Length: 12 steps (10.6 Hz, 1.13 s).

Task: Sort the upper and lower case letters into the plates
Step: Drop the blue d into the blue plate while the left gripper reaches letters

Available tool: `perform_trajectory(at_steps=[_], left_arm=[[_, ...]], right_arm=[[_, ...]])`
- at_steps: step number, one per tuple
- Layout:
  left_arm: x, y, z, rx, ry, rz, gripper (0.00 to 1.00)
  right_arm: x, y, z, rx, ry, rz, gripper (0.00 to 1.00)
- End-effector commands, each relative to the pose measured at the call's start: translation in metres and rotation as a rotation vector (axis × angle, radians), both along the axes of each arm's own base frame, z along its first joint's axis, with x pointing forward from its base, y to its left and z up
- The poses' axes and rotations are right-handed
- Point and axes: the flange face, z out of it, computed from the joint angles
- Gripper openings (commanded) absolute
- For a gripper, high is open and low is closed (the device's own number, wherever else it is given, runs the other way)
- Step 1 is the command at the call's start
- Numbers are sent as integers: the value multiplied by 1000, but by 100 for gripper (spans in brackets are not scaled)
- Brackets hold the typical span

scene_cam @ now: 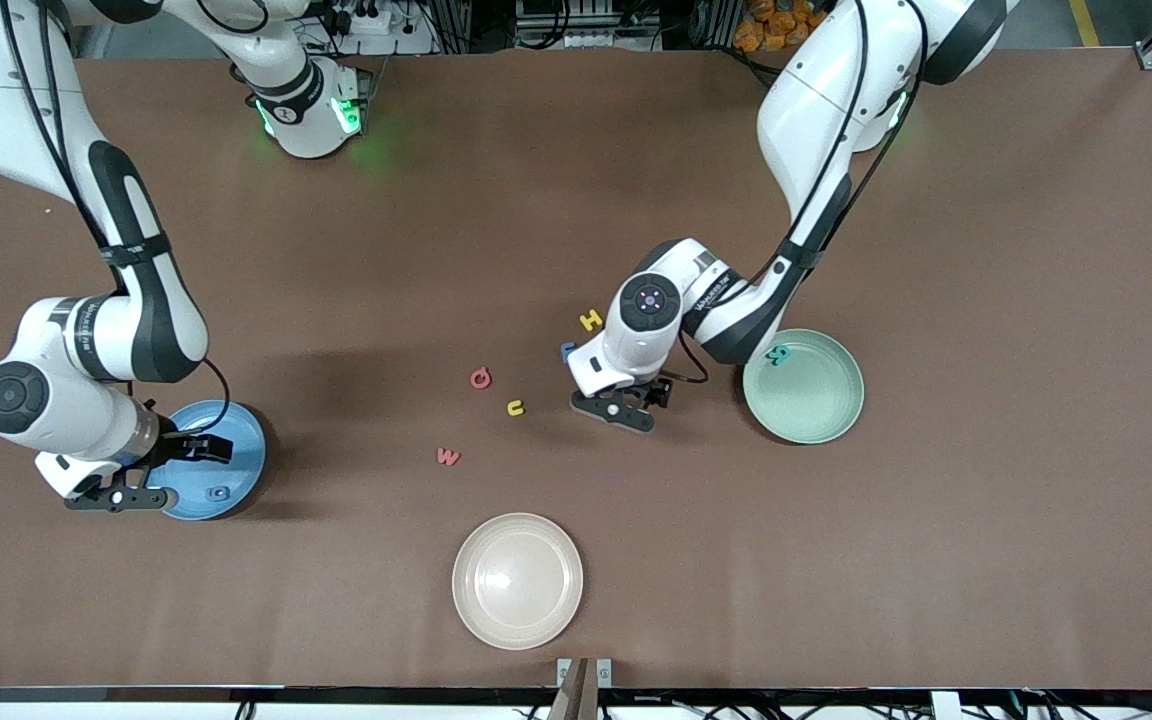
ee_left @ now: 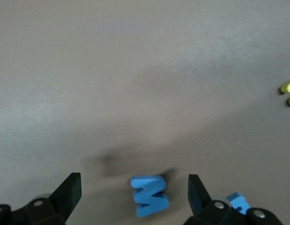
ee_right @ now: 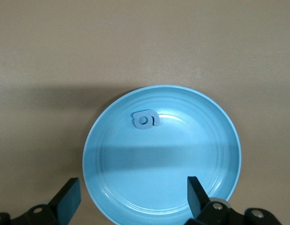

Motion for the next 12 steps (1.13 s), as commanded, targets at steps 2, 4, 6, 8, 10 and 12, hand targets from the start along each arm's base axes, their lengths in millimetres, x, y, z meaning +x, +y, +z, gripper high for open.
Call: perform_trajectory(at_steps=[2, 4, 6, 8, 10, 12], left_arm=[[-3, -1, -15, 38, -12, -13, 100], [-6, -2, -25, 50, -7, -10, 90], [-17, -11, -29, 56, 3, 24, 80], [-18, -11, -29, 60, 6, 37, 69], [-18, -11, -30, 63, 9, 37, 61], [-18, -8, -29, 88, 27, 38, 57]], right_arm=[[-3, 7, 16, 1, 46, -59, 100], [-1, 4, 21, 2, 25, -93, 100], [0, -3, 17, 4, 13, -100, 100], [1, -1, 15, 7, 12, -90, 100], [0, 29, 14, 19, 18, -57, 100], [-2, 79, 18, 30, 24, 5, 100]])
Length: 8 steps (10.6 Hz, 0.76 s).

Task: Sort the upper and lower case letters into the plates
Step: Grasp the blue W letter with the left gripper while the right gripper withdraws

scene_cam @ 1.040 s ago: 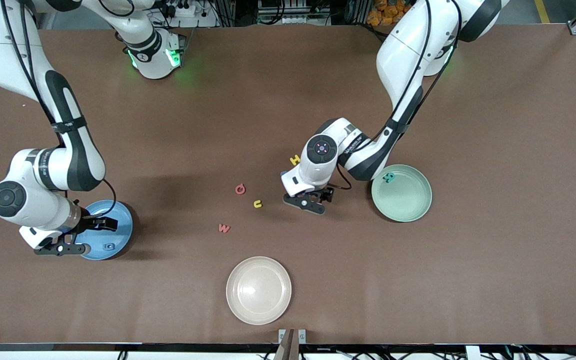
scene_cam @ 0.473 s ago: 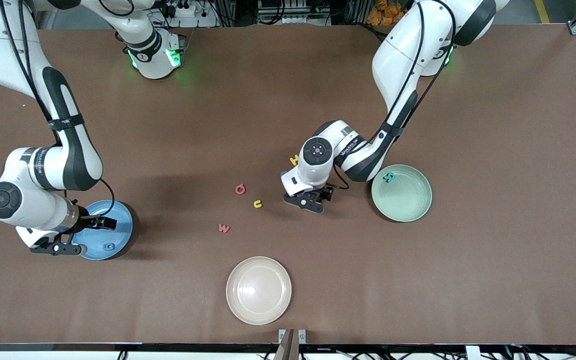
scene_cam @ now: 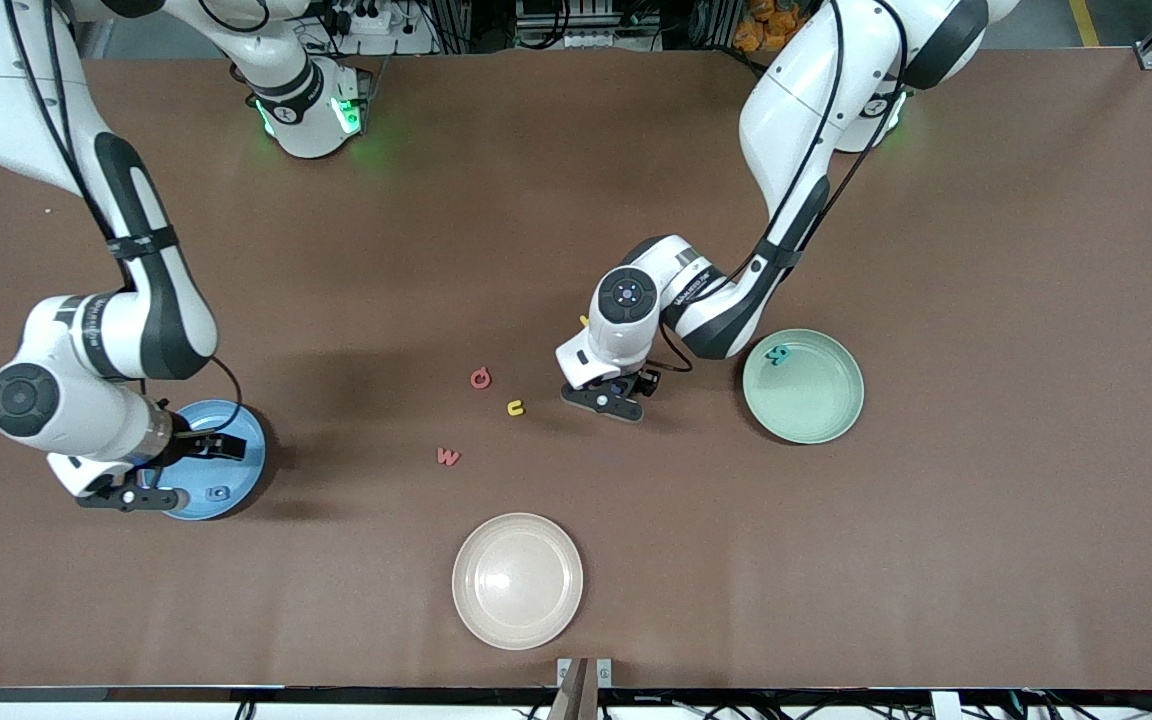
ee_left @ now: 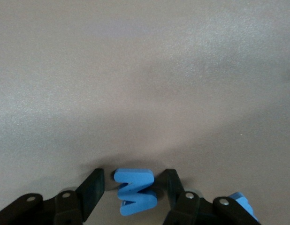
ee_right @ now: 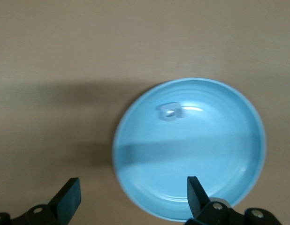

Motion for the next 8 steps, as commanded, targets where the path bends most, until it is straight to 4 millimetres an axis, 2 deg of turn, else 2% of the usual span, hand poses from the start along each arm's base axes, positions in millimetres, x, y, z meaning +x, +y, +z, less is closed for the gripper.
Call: perform_trajectory(at_steps=[1, 3, 4, 5, 6, 8], left_arm=[[-4, 2, -9, 47, 16, 12, 56], [-4, 2, -9, 48, 14, 9, 43], [-4, 2, -9, 48, 14, 7, 33], [-3, 2, -9, 48, 13, 3, 28], [-3, 2, -9, 49, 12, 2, 23], [-1, 4, -7, 47, 11, 5, 20]], right_arm=[[-7, 62, 6, 7, 10, 44, 100], [-14, 124, 7, 5, 0, 40, 100], [-19, 147, 7, 2, -3, 23, 100], [-24, 167, 6, 1, -2, 38, 100], [-28, 178, 3, 0, 4, 55, 100], [-31, 192, 6, 3, -1, 75, 100]])
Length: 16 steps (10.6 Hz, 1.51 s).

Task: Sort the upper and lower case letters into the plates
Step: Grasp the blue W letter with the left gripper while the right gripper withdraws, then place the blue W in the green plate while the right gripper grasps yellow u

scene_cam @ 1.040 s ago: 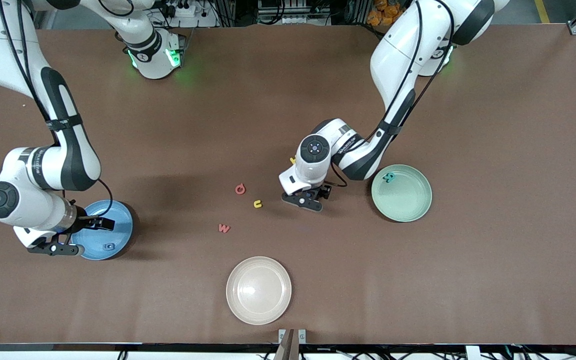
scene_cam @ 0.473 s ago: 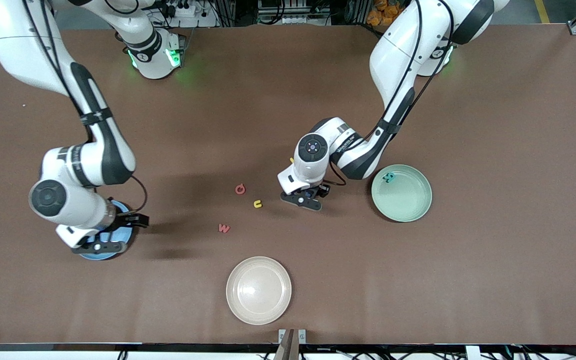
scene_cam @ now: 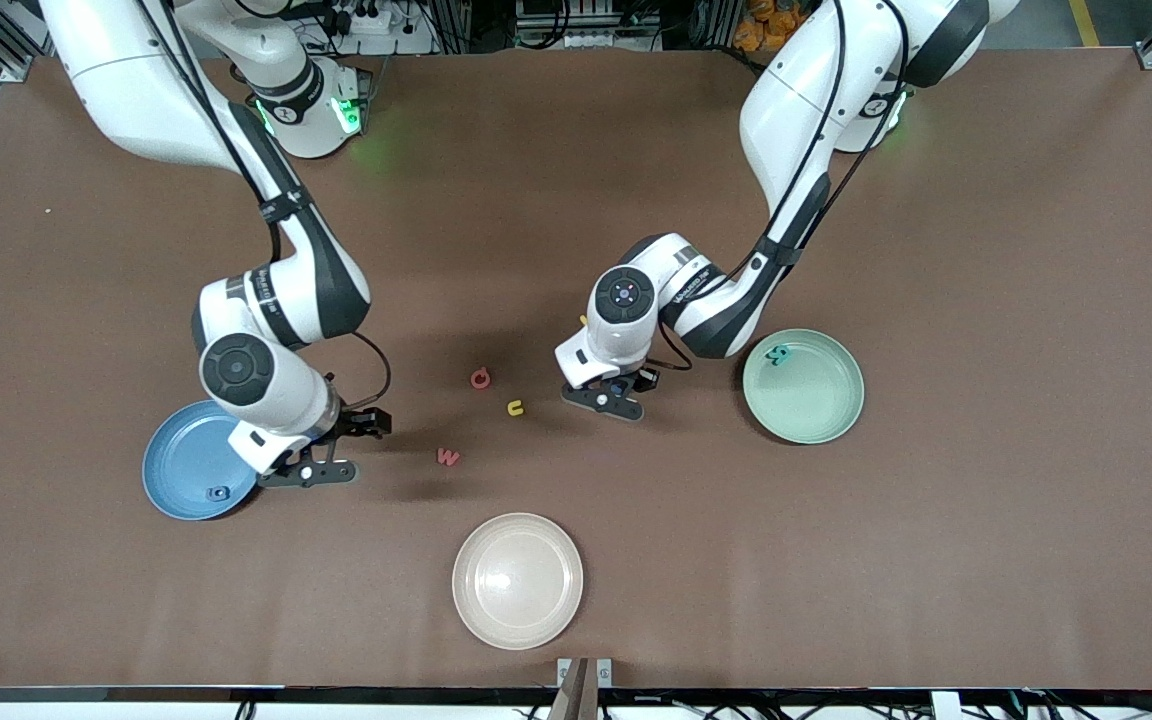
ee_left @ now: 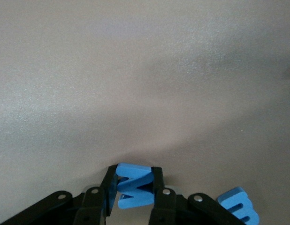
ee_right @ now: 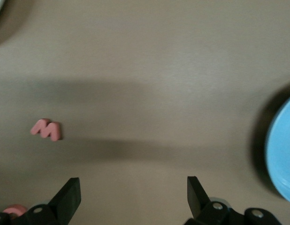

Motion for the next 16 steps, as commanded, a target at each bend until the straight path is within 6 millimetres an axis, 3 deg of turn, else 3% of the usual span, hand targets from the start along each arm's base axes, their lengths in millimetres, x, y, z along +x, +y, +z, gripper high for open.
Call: perform_trajectory(at_steps=[1, 5, 9, 11, 12, 15, 16], left_arm=[[4, 10, -6, 44, 6, 9, 20], [43, 72, 29, 110, 70, -131, 20], [74, 157, 66, 168, 199, -293, 20], [73, 194, 56, 184, 257, -311, 20], [74, 212, 50, 202, 262, -319, 20], [70, 240, 41, 219, 257, -347, 21], [72, 258, 34, 210, 250, -368, 23]], right_arm=[[-1, 3, 7, 8, -6, -8, 100], [-6, 32, 2, 42, -8, 0, 100], [-29, 149, -22, 47, -20, 235, 100], [-32, 177, -30, 90, -82, 272, 100], [-34, 187, -44, 107, -108, 286, 100], [-46, 197, -88, 89, -76, 314, 100], [-48, 199, -95, 91, -75, 316, 100]])
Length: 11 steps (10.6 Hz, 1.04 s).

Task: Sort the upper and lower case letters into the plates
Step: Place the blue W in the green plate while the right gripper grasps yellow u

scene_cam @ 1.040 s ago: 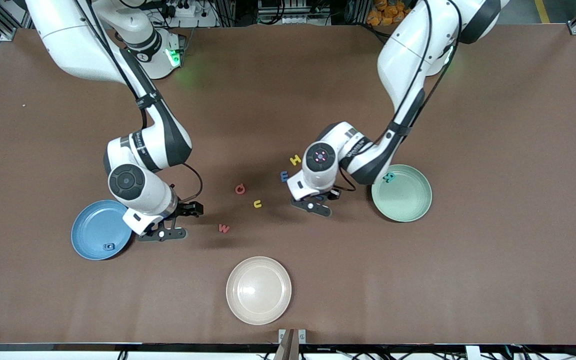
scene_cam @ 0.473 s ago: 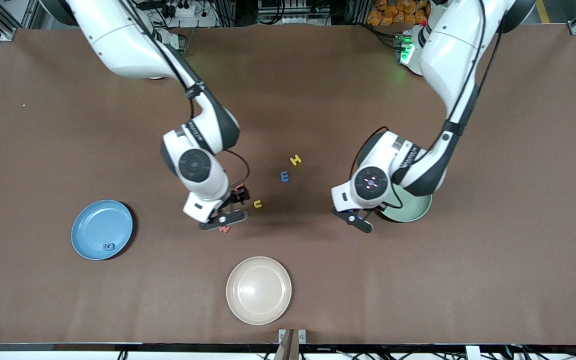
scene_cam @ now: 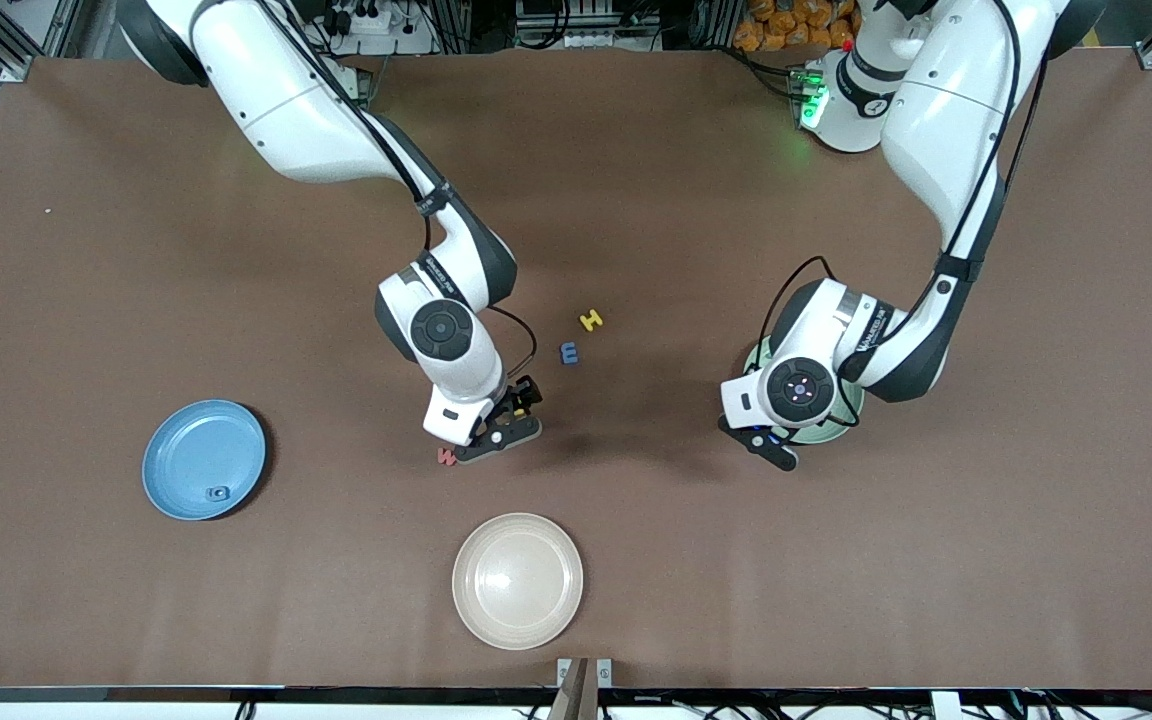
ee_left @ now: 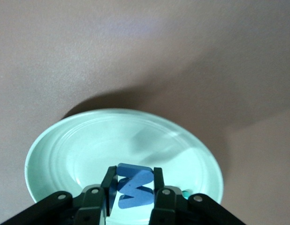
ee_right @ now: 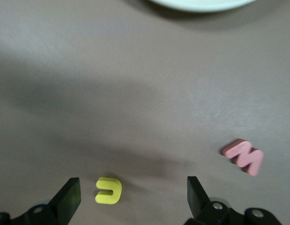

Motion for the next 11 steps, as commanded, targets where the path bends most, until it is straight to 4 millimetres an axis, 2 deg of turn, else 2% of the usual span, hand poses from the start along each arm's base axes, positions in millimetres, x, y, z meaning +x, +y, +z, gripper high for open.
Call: perform_trajectory(at_steps=[1, 2, 4, 11], left_arm=[[-6, 34, 4, -14, -11, -49, 49], [-6, 34, 4, -15, -11, -48, 99], [-9, 24, 5, -13, -15, -49, 100], [-8, 24, 2, -22, -12, -40, 100]], right_arm=[[-2, 13, -13, -3, -5, 24, 100], [-6, 19, -14, -3, -3, 28, 100], [-12, 26, -14, -3, 0, 35, 100], [-15, 22, -22, -15, 12, 22, 100]])
